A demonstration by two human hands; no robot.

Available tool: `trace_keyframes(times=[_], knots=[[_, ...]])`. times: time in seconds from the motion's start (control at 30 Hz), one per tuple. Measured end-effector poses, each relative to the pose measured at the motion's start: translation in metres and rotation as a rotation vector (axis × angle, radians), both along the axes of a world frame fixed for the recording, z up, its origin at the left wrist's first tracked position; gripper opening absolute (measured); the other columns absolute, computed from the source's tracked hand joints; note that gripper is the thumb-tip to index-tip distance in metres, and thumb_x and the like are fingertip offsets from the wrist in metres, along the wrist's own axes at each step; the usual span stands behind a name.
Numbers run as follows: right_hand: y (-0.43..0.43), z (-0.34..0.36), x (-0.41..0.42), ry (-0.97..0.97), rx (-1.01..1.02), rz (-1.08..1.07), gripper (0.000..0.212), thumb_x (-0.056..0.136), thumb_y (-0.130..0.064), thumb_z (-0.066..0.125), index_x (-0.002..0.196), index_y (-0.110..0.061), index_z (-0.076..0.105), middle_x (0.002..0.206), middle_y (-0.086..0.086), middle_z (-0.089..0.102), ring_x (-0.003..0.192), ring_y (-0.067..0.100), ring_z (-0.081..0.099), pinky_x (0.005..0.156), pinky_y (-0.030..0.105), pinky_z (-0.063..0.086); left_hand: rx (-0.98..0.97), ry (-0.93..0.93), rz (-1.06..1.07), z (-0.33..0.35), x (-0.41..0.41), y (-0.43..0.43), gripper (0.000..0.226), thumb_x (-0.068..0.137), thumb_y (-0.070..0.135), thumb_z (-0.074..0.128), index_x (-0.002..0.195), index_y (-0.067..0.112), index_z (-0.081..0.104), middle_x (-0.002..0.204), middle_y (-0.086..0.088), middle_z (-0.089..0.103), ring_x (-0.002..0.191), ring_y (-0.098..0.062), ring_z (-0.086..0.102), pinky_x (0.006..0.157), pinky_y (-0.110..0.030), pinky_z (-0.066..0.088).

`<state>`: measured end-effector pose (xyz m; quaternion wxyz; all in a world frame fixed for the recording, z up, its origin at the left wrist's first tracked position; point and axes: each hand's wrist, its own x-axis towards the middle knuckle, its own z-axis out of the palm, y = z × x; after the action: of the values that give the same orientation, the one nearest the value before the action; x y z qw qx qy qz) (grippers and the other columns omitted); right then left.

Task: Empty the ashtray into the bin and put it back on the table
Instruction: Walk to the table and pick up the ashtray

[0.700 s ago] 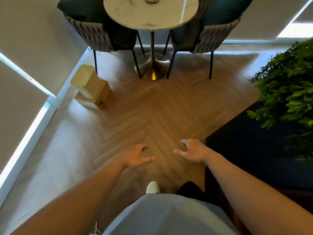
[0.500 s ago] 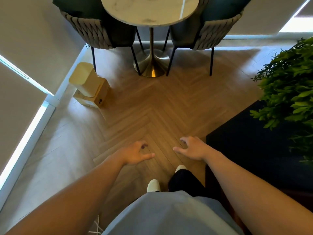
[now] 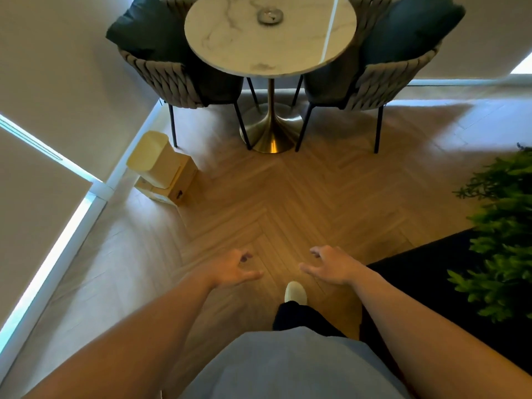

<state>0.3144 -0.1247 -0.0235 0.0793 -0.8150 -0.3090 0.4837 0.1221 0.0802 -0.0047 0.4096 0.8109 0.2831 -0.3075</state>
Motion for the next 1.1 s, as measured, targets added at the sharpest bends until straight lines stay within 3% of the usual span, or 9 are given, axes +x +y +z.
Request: trace_keyframes(times=[0.27, 0.5, 0.77, 1.1], knots=[[0.045, 0.013, 0.084, 0.005, 0.019, 0.011, 0.094, 0.078, -0.075, 0.053, 0.149, -0.017, 0.034, 0.153, 0.004, 0.041, 0.138, 0.023, 0.041, 0.109, 0.041, 0.038, 0.01, -0.082, 0.071, 0.025, 0.095, 0.039, 0.079, 0.082, 0.065, 0.061, 0.144, 0.02, 0.041, 0.146, -0.004, 0.045, 0.13, -0.018, 0.046, 0.106, -0.037, 0.04], [0.092, 0.015, 0.145, -0.004, 0.042, 0.012, 0.094, 0.077, -0.076, 0.053, 0.148, -0.017, 0.036, 0.152, 0.004, 0.044, 0.137, 0.022, 0.042, 0.109, 0.04, 0.039, 0.062, -0.113, 0.013, 0.021, 0.156, 0.087, 0.075, 0.083, 0.064, 0.061, 0.141, 0.019, 0.045, 0.14, -0.003, 0.052, 0.122, -0.017, 0.051, 0.09, -0.026, 0.04], [0.184, 0.0, 0.222, -0.011, 0.052, -0.032, 0.096, 0.075, -0.077, 0.053, 0.148, -0.017, 0.036, 0.152, 0.005, 0.043, 0.139, 0.022, 0.039, 0.111, 0.045, 0.038, 0.051, -0.108, -0.028, -0.003, 0.24, 0.191, 0.077, 0.08, 0.066, 0.062, 0.14, 0.022, 0.045, 0.14, -0.003, 0.052, 0.123, -0.017, 0.051, 0.099, -0.032, 0.043], [0.318, 0.006, 0.303, 0.003, 0.067, -0.114, 0.085, 0.081, -0.07, 0.056, 0.148, -0.021, 0.037, 0.151, 0.003, 0.043, 0.138, 0.022, 0.041, 0.11, 0.046, 0.039, 0.062, -0.099, -0.073, -0.009, 0.331, 0.331, 0.078, 0.078, 0.07, 0.061, 0.139, 0.025, 0.045, 0.139, -0.001, 0.052, 0.12, -0.015, 0.052, 0.099, -0.034, 0.045]])
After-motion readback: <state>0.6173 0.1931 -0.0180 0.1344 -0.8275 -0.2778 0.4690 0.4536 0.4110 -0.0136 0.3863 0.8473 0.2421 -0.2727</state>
